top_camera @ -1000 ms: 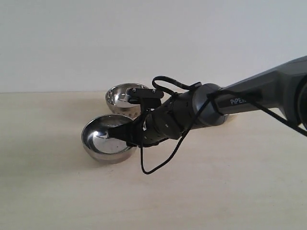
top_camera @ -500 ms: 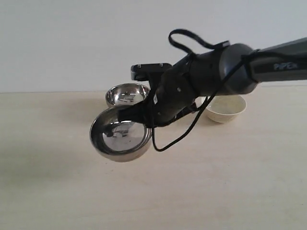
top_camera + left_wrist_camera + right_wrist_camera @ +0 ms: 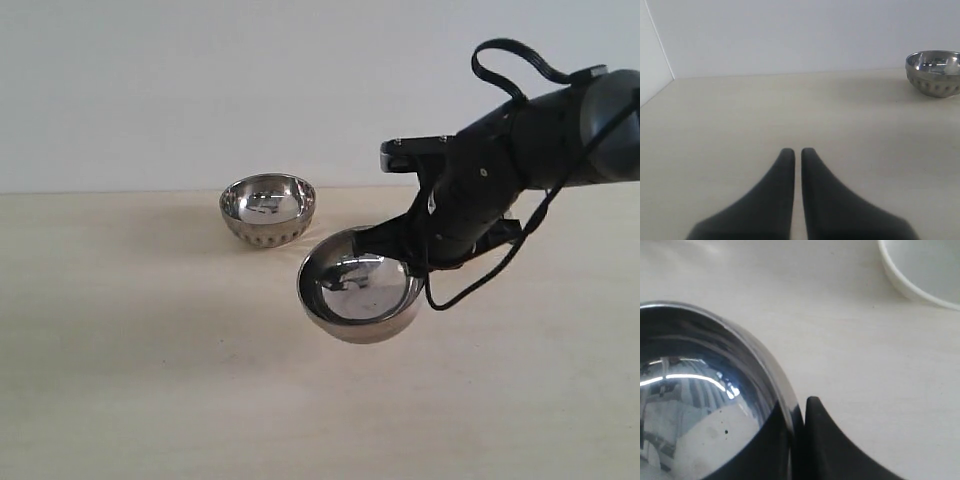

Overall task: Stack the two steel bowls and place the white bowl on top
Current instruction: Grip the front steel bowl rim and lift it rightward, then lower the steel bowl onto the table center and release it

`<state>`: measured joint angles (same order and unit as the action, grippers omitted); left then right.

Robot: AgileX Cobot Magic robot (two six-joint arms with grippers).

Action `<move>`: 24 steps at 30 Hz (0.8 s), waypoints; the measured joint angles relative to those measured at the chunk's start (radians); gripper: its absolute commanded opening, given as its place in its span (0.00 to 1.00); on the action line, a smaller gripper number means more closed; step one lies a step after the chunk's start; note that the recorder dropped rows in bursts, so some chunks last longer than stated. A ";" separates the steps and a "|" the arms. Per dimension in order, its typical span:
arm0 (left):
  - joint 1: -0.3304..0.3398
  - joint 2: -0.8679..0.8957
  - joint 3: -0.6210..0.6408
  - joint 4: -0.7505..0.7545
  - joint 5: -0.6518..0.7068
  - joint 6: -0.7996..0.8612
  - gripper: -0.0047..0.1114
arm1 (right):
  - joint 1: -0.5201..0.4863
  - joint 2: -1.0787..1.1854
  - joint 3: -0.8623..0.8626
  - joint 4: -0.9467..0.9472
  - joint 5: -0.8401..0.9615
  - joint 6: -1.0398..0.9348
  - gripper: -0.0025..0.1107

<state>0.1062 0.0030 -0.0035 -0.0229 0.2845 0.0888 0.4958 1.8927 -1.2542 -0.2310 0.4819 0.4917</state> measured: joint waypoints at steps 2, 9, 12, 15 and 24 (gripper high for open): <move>0.000 0.000 0.000 0.000 0.000 0.000 0.08 | -0.010 0.000 0.035 0.017 -0.049 -0.001 0.02; 0.000 0.000 0.000 0.000 0.000 0.000 0.08 | -0.031 0.000 0.087 0.032 -0.102 -0.013 0.02; 0.000 0.000 0.000 0.000 0.000 0.000 0.08 | -0.031 0.000 0.099 0.032 -0.102 -0.019 0.02; 0.000 0.000 0.000 0.000 0.000 0.000 0.08 | -0.031 0.000 0.112 0.032 -0.104 -0.021 0.02; 0.000 0.000 0.000 0.000 0.000 0.000 0.08 | -0.031 0.017 0.116 0.037 -0.109 -0.024 0.02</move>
<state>0.1062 0.0030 -0.0035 -0.0229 0.2845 0.0888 0.4647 1.9099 -1.1385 -0.1937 0.3731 0.4682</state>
